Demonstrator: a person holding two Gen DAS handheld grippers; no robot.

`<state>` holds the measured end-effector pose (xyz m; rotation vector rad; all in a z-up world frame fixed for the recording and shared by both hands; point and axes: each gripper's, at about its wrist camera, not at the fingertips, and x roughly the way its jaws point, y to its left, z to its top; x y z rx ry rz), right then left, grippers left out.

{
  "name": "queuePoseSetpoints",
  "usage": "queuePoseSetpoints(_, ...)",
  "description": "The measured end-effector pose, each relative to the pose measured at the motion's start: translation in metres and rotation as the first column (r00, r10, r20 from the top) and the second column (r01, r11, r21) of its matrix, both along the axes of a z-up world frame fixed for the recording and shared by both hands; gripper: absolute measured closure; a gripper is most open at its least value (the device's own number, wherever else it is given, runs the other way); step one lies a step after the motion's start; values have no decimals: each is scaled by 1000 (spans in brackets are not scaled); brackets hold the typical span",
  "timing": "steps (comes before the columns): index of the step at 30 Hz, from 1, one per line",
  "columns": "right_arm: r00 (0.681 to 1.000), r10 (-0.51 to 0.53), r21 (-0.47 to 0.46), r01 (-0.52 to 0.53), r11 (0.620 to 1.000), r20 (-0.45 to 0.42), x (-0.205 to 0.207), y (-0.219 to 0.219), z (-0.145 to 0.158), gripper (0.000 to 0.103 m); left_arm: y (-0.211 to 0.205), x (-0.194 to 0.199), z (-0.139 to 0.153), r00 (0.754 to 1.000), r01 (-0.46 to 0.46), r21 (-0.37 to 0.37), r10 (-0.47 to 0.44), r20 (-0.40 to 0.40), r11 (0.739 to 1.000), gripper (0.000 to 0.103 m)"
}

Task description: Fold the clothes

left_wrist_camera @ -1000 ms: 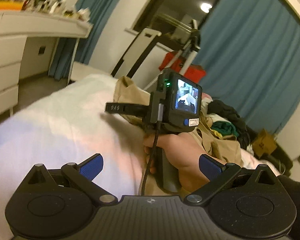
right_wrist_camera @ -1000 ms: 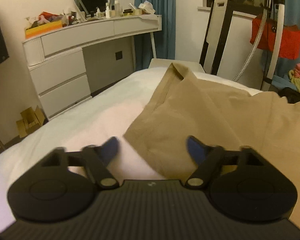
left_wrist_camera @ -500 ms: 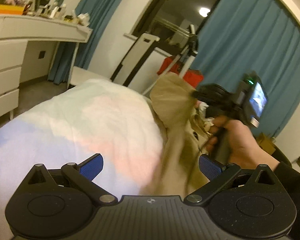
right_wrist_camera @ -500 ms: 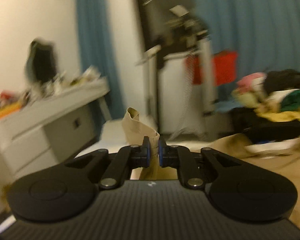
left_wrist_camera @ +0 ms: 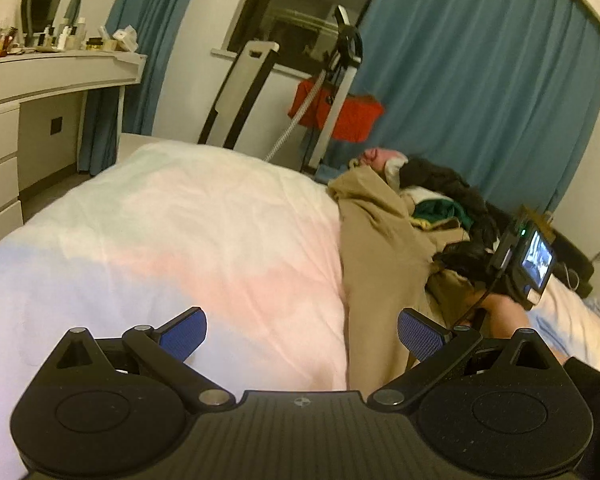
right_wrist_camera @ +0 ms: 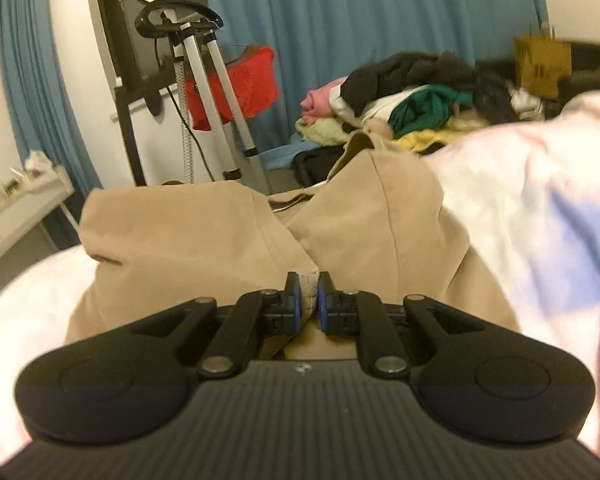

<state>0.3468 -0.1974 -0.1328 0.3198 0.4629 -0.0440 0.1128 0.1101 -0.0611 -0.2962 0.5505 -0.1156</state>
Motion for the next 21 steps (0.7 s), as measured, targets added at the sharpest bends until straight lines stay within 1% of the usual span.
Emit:
queuePoseSetpoints(1, 1000, 14, 11, -14, 1000, -11, 2, 0, 1, 80, -2, 2, -1, 1000, 5, 6, -5, -5, 1000, 0)
queuePoseSetpoints(2, 999, 31, 21, -31, 999, -21, 3, 0, 3, 59, -4, 4, -2, 1000, 10, 15, -10, -7, 1000, 0)
queuePoseSetpoints(3, 998, 55, 27, -54, 998, -30, 4, 3, 6, 46, -6, 4, -2, 1000, 14, 23, -14, -7, 1000, 0)
queuePoseSetpoints(4, 996, 77, 32, -76, 997, -34, 3, 6, 10, 22, -7, 4, -2, 1000, 17, 31, -17, -7, 999, 0)
queuePoseSetpoints(5, 996, 91, 30, -90, 995, -24, -2, 9, 16, 14, -8, 4, -2, 1000, 22, 34, -21, -5, 999, 0)
queuePoseSetpoints(6, 995, 101, 21, -101, 995, -16, -10, 12, 23, 16, -9, 2, -1, 1000, 27, 32, -27, -3, 999, 0)
queuePoseSetpoints(8, 992, 127, 4, -127, 992, -17, -31, 19, 34, 16, -9, -1, 0, 999, 35, 28, -35, 0, 999, 0)
queuePoseSetpoints(13, 987, 161, 9, -161, 987, -17, -108, 21, 59, 16, -13, -11, 7, 997, 74, 37, -75, 4, 997, 0)
queuePoseSetpoints(16, 986, 161, 19, -160, 987, -46, -167, 16, 69, 16, -13, -16, 10, 994, 101, 23, -100, -32, 995, 0)
queuePoseSetpoints(19, 981, 177, 24, -176, 984, -75, -220, 10, 74, 16, -4, -24, 13, 992, 94, -3, -94, -88, 996, 1)
queuePoseSetpoints(21, 982, 171, 43, -168, 985, -79, -249, -2, 74, 16, 3, -30, 15, 989, 79, -22, -81, -119, 997, 1)
